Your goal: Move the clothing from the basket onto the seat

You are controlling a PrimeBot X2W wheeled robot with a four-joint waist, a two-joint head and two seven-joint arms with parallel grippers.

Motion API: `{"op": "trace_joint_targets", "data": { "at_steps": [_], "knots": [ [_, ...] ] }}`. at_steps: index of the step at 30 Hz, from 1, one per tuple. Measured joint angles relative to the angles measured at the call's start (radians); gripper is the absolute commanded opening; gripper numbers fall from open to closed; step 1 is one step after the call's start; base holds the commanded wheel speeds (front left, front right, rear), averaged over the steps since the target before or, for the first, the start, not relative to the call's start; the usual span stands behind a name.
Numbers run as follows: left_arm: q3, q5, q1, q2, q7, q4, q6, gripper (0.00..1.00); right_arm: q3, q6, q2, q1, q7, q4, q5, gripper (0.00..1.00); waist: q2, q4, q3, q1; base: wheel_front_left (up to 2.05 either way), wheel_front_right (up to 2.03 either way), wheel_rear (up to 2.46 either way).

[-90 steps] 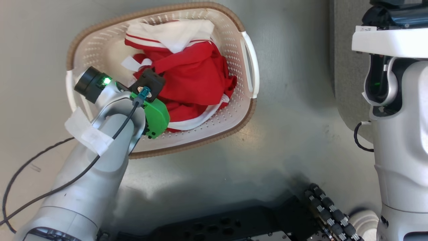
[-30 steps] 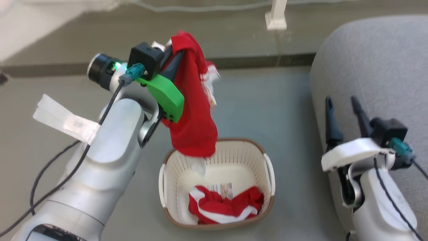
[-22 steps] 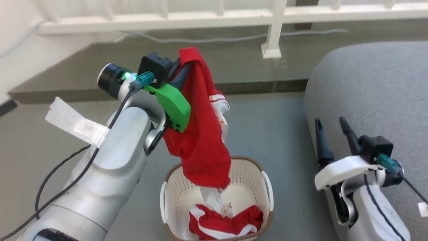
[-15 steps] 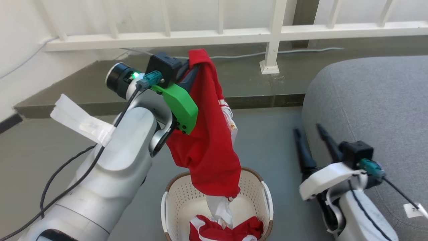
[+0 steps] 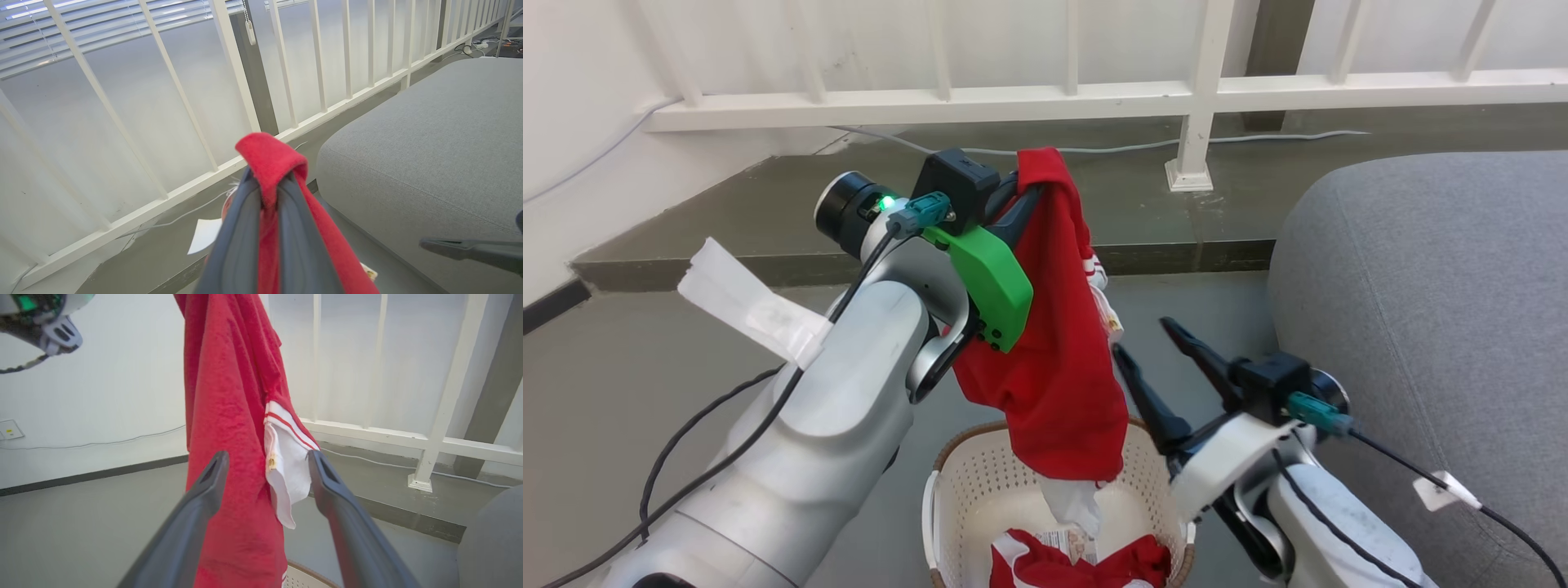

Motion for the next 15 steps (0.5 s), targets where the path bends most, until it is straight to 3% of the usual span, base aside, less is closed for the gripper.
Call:
{"op": "trace_joint_targets", "data": {
  "at_steps": [15],
  "knots": [
    [-0.051, -0.041, 0.000, -0.006, 0.041, -0.083, 0.000, 0.00, 0.140, 0.009, -0.005, -0.114, 0.000, 0.100, 0.049, 1.00, 0.0000, 0.045, 0.014, 0.0000, 0.00, 0.00, 0.00]
  ]
}}
